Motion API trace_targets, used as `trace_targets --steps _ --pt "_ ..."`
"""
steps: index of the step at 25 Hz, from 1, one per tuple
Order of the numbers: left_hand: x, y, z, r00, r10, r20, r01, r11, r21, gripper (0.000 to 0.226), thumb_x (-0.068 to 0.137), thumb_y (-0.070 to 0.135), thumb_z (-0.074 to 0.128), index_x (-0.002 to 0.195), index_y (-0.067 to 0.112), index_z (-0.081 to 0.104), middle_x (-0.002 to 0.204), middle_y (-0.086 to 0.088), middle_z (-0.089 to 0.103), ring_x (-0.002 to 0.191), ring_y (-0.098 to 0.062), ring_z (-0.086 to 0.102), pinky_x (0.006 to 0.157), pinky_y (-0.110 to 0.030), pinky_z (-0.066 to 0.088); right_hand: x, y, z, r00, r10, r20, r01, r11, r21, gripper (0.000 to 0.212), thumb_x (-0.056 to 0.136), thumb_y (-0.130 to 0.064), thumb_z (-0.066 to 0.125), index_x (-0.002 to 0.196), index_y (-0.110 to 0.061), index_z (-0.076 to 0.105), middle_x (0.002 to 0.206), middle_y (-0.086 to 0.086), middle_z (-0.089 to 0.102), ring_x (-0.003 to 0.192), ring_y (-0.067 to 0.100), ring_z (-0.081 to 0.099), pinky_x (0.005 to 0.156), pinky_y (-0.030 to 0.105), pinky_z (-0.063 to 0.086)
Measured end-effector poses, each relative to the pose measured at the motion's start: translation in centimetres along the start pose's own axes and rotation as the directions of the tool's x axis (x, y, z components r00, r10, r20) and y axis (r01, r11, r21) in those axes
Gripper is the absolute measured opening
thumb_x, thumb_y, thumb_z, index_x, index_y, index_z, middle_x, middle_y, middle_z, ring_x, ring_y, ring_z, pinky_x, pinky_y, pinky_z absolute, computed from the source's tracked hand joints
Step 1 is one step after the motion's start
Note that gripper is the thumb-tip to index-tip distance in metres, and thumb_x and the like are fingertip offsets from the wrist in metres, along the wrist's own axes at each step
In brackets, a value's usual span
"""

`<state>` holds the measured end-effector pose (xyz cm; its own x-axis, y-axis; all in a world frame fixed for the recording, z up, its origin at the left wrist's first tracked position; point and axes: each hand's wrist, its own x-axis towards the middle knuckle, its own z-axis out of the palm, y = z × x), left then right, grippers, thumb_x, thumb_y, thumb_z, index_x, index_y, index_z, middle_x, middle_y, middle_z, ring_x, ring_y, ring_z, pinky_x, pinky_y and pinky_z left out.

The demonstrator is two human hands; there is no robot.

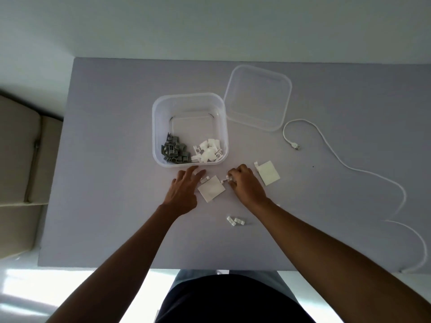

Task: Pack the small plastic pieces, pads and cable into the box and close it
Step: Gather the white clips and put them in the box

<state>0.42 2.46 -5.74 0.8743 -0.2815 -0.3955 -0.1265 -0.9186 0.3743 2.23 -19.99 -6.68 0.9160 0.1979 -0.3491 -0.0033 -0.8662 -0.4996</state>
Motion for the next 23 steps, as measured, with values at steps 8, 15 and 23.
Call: trace_targets --steps 8,15,23 --pt "0.6 -1.5 0.2 0.994 0.078 -0.073 -0.085 0.992 -0.098 0.044 0.084 -0.014 0.057 0.120 0.011 0.065 0.114 -0.012 0.057 0.101 -0.030 0.055 0.085 -0.040 0.053 -1.3 -0.6 1.3 0.999 0.002 0.046 -0.001 1.000 -0.020 0.030 0.094 -0.020 0.059 0.124 -0.020 0.064 0.118 0.011 0.052 0.110 0.030 0.050 0.081 0.044 0.054" --pt "0.0 -0.7 0.0 0.997 0.006 -0.079 -0.009 0.999 -0.040 0.016 0.087 0.003 0.064 0.102 -0.001 0.063 0.101 -0.019 0.059 0.089 -0.035 0.059 0.078 -0.043 0.052 -2.0 -0.8 1.7 0.999 -0.024 -0.028 0.023 0.999 -0.039 0.017 0.092 -0.015 0.057 0.106 -0.009 0.064 0.106 0.013 0.059 0.096 0.033 0.058 0.072 0.036 0.046" --pt "0.2 0.4 1.1 0.999 -0.050 -0.017 0.053 0.983 0.174 0.011 0.092 0.006 0.056 0.102 0.003 0.058 0.099 -0.014 0.061 0.087 -0.030 0.060 0.073 -0.038 0.050 -2.3 -1.0 1.7 0.995 0.050 -0.088 -0.044 0.996 0.072 0.007 0.086 -0.010 0.062 0.092 -0.007 0.065 0.097 0.012 0.062 0.081 0.030 0.061 0.069 0.033 0.046"
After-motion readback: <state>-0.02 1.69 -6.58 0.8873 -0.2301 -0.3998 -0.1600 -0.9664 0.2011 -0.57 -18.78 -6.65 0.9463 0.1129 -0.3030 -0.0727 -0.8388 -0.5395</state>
